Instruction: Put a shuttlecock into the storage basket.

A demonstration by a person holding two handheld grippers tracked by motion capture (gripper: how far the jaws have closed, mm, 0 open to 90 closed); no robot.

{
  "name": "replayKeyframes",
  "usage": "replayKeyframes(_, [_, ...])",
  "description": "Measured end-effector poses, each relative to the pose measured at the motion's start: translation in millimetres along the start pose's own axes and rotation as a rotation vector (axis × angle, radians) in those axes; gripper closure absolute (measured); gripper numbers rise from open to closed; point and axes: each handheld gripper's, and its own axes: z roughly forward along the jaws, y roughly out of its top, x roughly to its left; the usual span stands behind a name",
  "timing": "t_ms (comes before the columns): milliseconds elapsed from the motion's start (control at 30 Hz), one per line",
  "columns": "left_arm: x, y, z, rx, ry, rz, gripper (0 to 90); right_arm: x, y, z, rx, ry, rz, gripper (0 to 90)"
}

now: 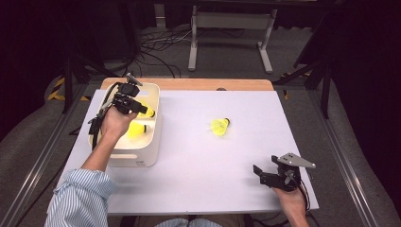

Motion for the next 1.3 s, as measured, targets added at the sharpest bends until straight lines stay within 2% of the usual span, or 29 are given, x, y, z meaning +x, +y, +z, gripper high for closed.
replayKeyframes(267, [-0.5, 0.2, 1.9, 0.008, 0.007, 0.008, 87.9, 0.4, 0.0, 0.2, 0.002, 0.001, 0.001, 14.8])
replayKeyframes(500, [-5.7, 0.2, -5.2, 0.001, 0.002, 0.013, 72.4, 0.5, 0.1, 0.2, 0.002, 0.0, 0.0, 14.9])
replayKeyframes(700, [-9.1, -0.2, -8.0, -0.002, 0.003, 0.017, 62.6, 0.3, 0.2, -0.2, 0.0, 0.0, 0.0, 14.9])
replayKeyframes(867, [-12.9, -1.2, -17.0, -0.027, -0.006, 0.013, 52.9, 0.6, 0.2, 0.1, 0.001, 0.001, -0.002, 15.0])
replayKeyframes(1033, [-16.1, -1.9, -26.5, -0.053, -0.001, 0.021, 47.0, 0.6, 0.3, 0.0, 0.001, 0.002, -0.003, 15.1])
replayKeyframes(1267, [-21.3, -1.4, -36.5, -0.074, 0.003, 0.028, 43.2, 0.8, 0.4, 0.1, 0.001, 0.004, -0.005, 15.1])
replayKeyframes(1300, [-23.7, -1.0, -38.4, -0.076, 0.001, 0.039, 42.9, 0.7, 0.3, 0.1, 0.002, 0.004, -0.005, 15.1])
